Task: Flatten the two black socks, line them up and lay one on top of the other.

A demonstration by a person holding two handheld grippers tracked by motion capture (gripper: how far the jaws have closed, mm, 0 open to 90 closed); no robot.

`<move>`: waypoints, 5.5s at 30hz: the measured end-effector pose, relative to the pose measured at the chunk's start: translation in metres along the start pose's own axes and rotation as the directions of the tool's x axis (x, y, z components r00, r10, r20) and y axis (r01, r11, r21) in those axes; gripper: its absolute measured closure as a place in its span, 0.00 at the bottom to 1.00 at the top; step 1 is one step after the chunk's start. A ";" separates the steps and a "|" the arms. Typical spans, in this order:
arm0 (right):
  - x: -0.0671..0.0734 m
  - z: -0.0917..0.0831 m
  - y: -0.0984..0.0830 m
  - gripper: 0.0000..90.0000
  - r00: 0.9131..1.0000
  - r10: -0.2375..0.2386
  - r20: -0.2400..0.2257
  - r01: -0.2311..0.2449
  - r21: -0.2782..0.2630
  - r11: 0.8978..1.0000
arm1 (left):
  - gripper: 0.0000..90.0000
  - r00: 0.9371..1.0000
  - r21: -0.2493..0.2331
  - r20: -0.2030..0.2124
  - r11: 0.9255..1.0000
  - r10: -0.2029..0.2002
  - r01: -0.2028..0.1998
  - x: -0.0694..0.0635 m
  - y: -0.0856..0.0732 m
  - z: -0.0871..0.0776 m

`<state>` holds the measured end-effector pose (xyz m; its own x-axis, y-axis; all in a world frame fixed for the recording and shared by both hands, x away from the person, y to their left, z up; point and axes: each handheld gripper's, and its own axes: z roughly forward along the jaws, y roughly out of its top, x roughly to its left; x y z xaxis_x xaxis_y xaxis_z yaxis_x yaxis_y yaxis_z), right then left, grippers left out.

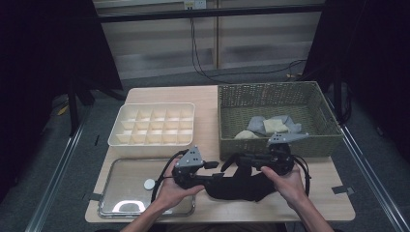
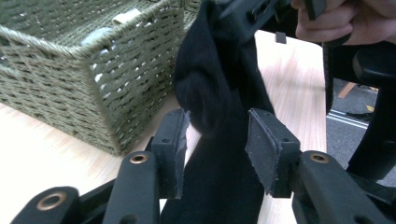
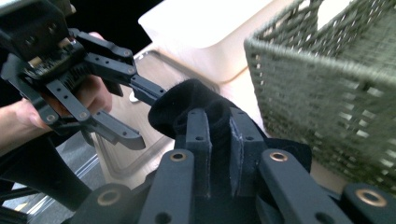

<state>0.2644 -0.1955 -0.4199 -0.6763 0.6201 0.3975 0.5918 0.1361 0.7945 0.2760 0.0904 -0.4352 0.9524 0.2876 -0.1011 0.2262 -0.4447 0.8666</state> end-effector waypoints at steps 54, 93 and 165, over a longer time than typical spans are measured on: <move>-0.031 -0.003 -0.045 0.57 0.991 0.051 0.120 -0.062 0.093 0.994 | 0.90 0.970 0.175 0.077 0.961 -0.231 0.215 0.034 -0.053 -0.001; -0.020 0.011 -0.062 0.96 0.993 -0.052 0.104 0.034 0.164 0.986 | 0.99 0.971 0.133 -0.006 0.962 -0.239 0.238 0.038 -0.053 0.000; -0.079 -0.060 -0.064 0.73 0.932 0.149 0.331 -0.150 -0.020 0.988 | 0.79 0.972 0.198 -0.006 0.952 -0.236 0.232 0.047 -0.047 0.000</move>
<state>0.2540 -0.2995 -0.4749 -0.3969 0.8541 0.3362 0.6777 0.0257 0.7348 0.3105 0.1250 -0.4810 0.8709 0.3891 -0.3001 0.4773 -0.5246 0.7050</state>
